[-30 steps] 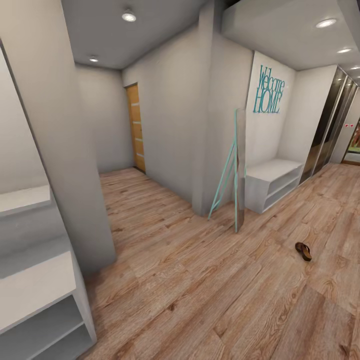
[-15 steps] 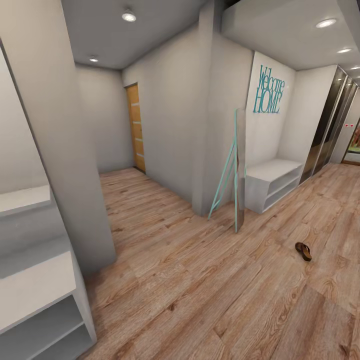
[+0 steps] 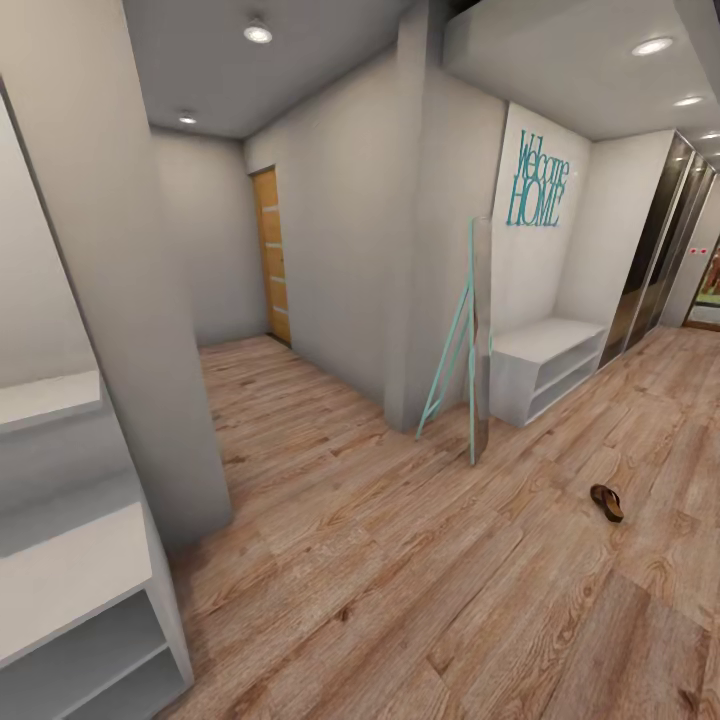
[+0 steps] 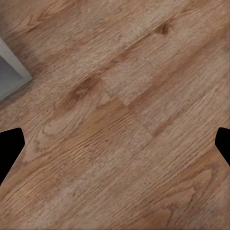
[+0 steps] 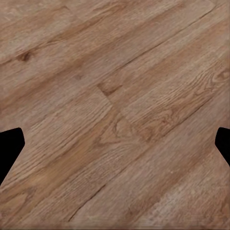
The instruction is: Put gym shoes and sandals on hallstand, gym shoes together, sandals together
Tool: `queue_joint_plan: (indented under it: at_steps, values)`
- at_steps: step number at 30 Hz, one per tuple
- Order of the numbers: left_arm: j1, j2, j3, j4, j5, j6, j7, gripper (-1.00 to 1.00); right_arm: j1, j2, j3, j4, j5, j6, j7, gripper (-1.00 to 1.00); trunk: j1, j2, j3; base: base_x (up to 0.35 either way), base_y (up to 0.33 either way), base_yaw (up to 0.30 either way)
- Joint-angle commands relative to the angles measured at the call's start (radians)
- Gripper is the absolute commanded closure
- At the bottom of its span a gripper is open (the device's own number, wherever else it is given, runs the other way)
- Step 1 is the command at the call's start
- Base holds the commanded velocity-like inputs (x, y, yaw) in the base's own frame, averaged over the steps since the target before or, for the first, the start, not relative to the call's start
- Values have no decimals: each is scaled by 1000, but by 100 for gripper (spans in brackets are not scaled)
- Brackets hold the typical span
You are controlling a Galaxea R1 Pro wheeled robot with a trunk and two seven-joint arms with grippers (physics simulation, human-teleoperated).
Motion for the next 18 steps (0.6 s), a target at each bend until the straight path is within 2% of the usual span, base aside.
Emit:
queue_joint_plan:
  at_steps: [1,9,18]
  values:
    - [-1,2,-1,1,1,-5,-1,-100,-1,0,-1,2,0,-3,-1,-100,0,-1,-1,0,0,0]
    - [-2,9,7,1,7,-9,1,-100,-1,1,-1,6,-1,-4,-4,-100,0,-1,-2,0,0,18]
    - [-2,14,9,1,6,-11,11,-100,-1,1,-1,8,-1,-4,-5,-100,0,-1,-9,0,0,152]
